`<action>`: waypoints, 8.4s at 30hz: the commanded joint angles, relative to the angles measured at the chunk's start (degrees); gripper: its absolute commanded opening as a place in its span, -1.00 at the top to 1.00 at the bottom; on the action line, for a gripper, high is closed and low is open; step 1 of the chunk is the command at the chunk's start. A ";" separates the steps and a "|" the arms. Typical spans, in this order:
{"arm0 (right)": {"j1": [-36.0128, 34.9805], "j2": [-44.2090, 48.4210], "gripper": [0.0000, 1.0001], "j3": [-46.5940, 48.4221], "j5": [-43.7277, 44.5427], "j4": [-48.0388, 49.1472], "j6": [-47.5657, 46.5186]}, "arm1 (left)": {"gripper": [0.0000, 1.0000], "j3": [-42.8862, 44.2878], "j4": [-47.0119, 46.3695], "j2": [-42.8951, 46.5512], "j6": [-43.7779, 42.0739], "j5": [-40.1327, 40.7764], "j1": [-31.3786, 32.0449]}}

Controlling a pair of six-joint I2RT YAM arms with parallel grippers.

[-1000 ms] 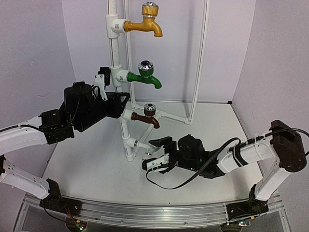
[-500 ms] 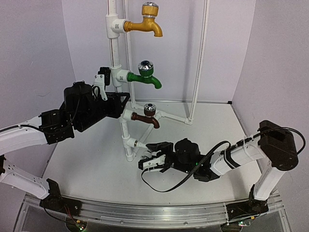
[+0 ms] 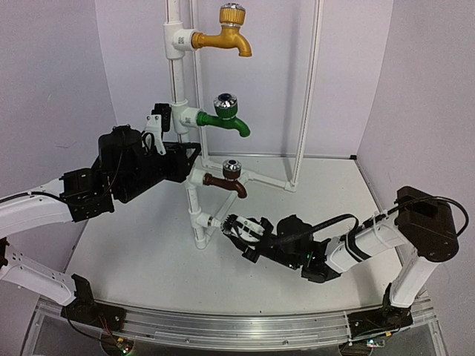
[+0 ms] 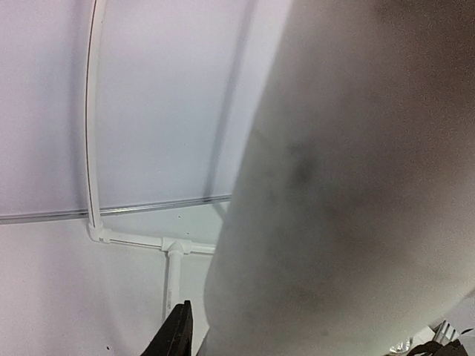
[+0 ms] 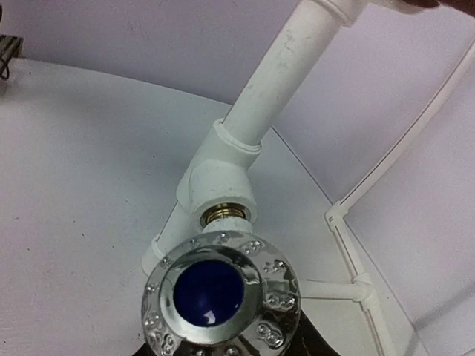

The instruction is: Install the water faucets

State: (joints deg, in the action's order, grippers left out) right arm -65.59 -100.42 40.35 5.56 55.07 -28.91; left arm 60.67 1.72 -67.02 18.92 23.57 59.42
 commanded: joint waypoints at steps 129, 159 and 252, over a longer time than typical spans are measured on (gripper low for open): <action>23.32 -7.63 -0.05 -0.65 -34.83 13.58 114.33 | 1.00 0.64 9.71 -1.29 14.71 -8.45 1.34; 11.22 26.39 -0.96 2.55 -16.33 -38.11 2.29 | 1.00 1.04 10.24 -2.32 13.65 -9.53 1.32; 14.04 -1.43 0.50 0.40 -25.91 5.57 72.94 | 1.00 2.64 11.19 -3.21 13.97 -10.99 1.32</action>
State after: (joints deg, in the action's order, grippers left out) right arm -54.36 -99.81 38.30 -16.68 61.19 27.44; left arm 62.65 3.09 -68.58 18.90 20.60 59.90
